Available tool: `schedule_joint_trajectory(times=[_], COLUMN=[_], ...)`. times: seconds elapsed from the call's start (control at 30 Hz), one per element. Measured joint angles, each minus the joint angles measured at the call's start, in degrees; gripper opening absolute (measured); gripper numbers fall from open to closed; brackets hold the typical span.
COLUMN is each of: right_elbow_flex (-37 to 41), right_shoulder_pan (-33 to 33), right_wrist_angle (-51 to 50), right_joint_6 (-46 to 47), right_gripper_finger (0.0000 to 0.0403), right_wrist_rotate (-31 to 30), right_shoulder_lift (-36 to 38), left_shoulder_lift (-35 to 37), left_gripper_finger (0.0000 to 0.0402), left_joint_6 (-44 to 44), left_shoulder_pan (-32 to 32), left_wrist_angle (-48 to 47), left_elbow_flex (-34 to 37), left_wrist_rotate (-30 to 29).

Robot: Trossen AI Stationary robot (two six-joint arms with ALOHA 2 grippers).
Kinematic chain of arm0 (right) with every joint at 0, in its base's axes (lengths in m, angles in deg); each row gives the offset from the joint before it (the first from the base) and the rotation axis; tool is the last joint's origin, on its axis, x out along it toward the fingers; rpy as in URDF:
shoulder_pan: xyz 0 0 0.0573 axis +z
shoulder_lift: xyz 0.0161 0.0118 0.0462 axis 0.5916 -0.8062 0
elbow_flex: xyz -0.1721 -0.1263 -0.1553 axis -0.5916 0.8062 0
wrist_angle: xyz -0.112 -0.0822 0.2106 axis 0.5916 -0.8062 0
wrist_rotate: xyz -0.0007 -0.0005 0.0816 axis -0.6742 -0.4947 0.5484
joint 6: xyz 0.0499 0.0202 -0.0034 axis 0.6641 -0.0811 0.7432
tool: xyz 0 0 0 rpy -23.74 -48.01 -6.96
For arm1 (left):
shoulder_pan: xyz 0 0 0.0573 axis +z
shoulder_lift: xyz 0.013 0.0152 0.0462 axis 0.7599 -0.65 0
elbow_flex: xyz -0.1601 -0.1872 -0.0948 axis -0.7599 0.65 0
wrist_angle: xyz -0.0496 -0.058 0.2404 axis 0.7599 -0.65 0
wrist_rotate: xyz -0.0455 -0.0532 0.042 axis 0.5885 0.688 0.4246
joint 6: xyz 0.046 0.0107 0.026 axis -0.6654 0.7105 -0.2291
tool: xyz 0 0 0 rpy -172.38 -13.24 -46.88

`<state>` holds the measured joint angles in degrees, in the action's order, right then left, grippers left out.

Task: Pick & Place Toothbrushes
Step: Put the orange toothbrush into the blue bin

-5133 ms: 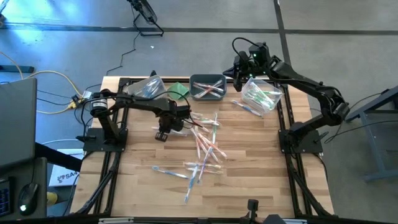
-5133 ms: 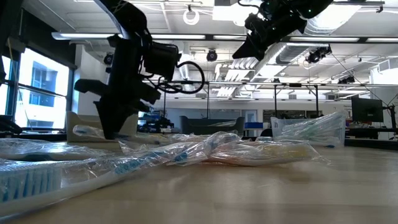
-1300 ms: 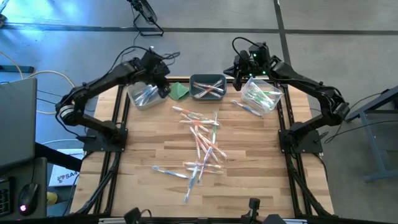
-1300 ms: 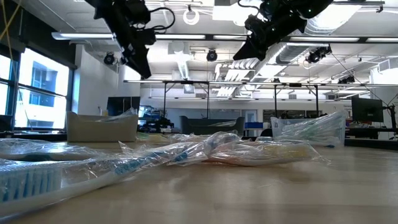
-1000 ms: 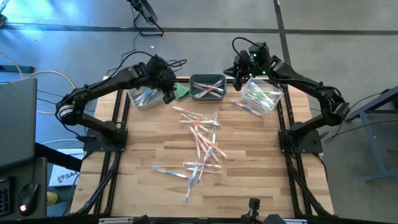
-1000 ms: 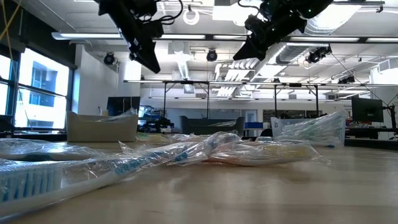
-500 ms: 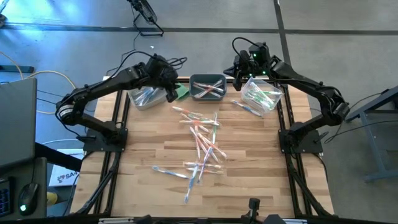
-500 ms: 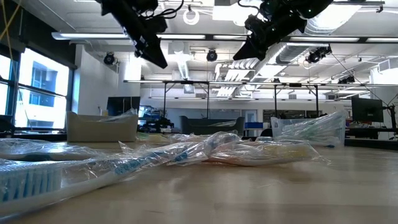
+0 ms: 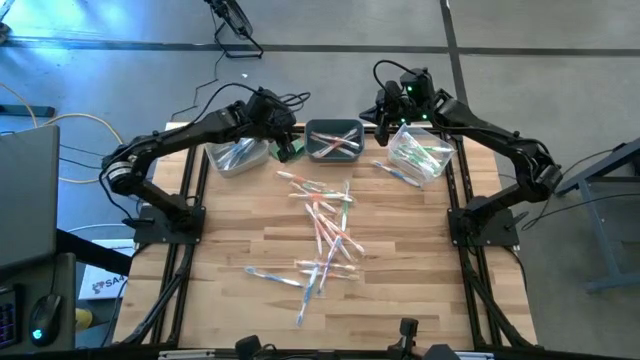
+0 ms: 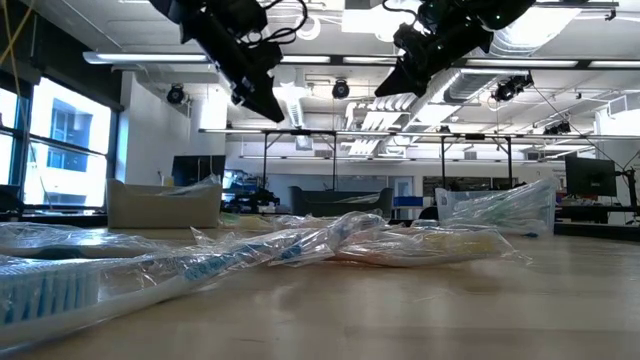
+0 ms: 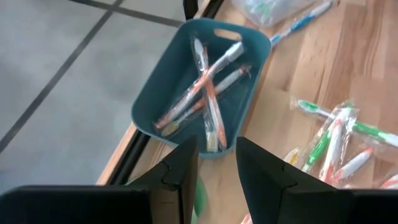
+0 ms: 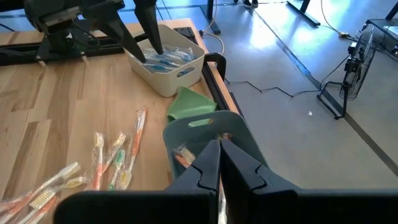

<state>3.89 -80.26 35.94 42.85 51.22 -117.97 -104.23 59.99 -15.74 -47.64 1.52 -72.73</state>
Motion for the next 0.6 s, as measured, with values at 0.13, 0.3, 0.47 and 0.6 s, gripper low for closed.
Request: schedule_joint_trajectory(times=[0.13,0.3,0.47,0.6], right_elbow_flex=[0.0,0.0,0.0,0.0], right_shoulder_pan=[0.0,0.0,-0.01,0.0], right_wrist_angle=[0.0,0.03,0.97,1.24], right_joint_6=[-1.01,-2.03,-2.05,-2.05], right_gripper_finger=[0.0004,0.0004,0.0004,0.0004], right_wrist_rotate=[0.0,0.0,0.01,0.0], right_shoulder_lift=[0.0,0.0,0.0,0.0], left_shoulder_lift=[-0.44,-0.44,-3.17,-6.17], left_gripper_finger=[0.0104,0.0104,0.0104,0.0104], left_joint_6=[-0.6,-4.53,-4.48,-6.04], left_shoulder_pan=[0.06,0.07,0.4,0.42], left_wrist_angle=[-0.78,-0.6,-1.49,-2.57], left_elbow_flex=[0.0,0.0,0.01,0.0], left_wrist_rotate=[-0.02,1.8,2.91,2.95])
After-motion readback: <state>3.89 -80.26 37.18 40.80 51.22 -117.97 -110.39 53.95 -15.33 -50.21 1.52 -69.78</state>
